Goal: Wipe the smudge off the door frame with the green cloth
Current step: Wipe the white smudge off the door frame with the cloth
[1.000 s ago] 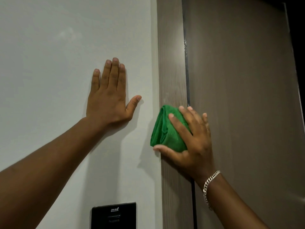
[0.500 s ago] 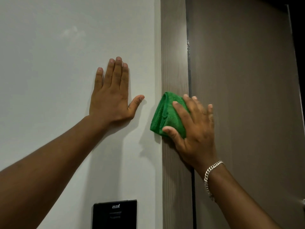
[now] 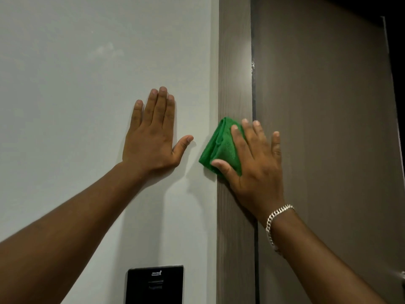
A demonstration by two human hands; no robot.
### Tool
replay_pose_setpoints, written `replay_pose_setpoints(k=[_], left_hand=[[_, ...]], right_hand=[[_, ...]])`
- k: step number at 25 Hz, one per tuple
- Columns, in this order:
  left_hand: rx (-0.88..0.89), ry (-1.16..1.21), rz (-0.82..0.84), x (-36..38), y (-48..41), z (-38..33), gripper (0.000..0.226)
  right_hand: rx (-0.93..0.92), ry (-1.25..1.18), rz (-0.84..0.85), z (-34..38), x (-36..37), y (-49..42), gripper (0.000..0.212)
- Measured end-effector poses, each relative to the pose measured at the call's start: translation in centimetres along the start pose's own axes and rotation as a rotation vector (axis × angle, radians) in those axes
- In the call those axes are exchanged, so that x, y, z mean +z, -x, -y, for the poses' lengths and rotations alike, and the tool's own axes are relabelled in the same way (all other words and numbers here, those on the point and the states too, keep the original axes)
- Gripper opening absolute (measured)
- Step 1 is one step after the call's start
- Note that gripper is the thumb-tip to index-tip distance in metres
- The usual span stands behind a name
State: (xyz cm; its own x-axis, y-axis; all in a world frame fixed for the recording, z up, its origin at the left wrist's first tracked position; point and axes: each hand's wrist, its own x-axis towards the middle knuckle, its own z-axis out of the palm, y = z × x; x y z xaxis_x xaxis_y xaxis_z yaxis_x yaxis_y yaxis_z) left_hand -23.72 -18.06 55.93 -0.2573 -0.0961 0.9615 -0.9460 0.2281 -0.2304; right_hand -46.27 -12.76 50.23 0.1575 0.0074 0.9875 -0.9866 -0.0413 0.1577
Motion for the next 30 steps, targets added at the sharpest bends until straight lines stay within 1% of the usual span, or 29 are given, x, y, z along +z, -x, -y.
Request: replay_pose_setpoints(k=[2,3,5,6,9,11,13,15,18,20,21,24,26,28,29,30], left_hand=[[-0.005,0.002,0.005,0.0,0.1,-0.2,0.087],[-0.004,0.005,0.012,0.0,0.2,-0.3,0.087],[0.001,0.018,0.044,-0.3,0.7,-0.1,0.086],[0.002,0.025,0.068,-0.6,1.3,0.2,0.085],[0.015,0.030,0.155,-1.5,3.3,0.5,0.086],[0.003,0.080,0.206,-2.0,3.8,0.2,0.088],[-0.033,0.186,0.264,-2.8,3.6,-0.4,0.087],[-0.089,0.384,0.291,-3.9,3.5,-1.2,0.084],[-0.122,0.754,0.231,-5.6,4.9,-4.7,0.069],[-0.130,0.860,0.217,-6.0,7.1,-8.0,0.054],[-0.183,0.884,0.206,-5.9,8.5,-9.5,0.049],[-0.438,0.961,0.186,-5.2,12.9,-12.4,0.039],[-0.578,1.028,0.269,-5.1,15.8,-13.4,0.041],[-0.676,1.082,0.376,-5.3,17.9,-13.8,0.047],[-0.708,1.095,0.423,-5.6,19.1,-13.7,0.048],[-0.736,1.111,0.462,-6.0,20.2,-13.3,0.049]], right_hand=[[0.024,-0.002,0.028,0.9,-0.2,-2.7,0.078],[0.004,-0.017,0.056,1.8,-0.3,-3.1,0.081],[-0.051,-0.062,0.116,3.0,-0.3,-1.3,0.084],[-0.047,-0.081,0.134,3.2,-0.3,0.5,0.084],[0.094,-0.157,0.149,2.1,-0.9,3.9,0.083],[0.209,-0.201,0.155,1.6,-1.0,1.9,0.085],[0.258,-0.239,0.172,1.8,-1.2,-1.4,0.084],[0.212,-0.217,0.193,2.6,-1.0,-2.5,0.085],[0.079,-0.194,0.246,3.3,-1.3,0.6,0.090],[0.010,-0.223,0.303,3.1,-1.9,4.0,0.091],[-0.009,-0.246,0.342,2.9,-2.2,5.5,0.091],[-0.034,-0.298,0.462,3.1,-3.5,10.6,0.093],[-0.026,-0.378,0.564,3.7,-4.6,13.9,0.095],[0.035,-0.516,0.668,4.1,-6.0,16.2,0.091],[0.082,-0.605,0.698,4.4,-6.8,17.1,0.086],[0.144,-0.692,0.682,4.8,-7.6,18.1,0.080]])
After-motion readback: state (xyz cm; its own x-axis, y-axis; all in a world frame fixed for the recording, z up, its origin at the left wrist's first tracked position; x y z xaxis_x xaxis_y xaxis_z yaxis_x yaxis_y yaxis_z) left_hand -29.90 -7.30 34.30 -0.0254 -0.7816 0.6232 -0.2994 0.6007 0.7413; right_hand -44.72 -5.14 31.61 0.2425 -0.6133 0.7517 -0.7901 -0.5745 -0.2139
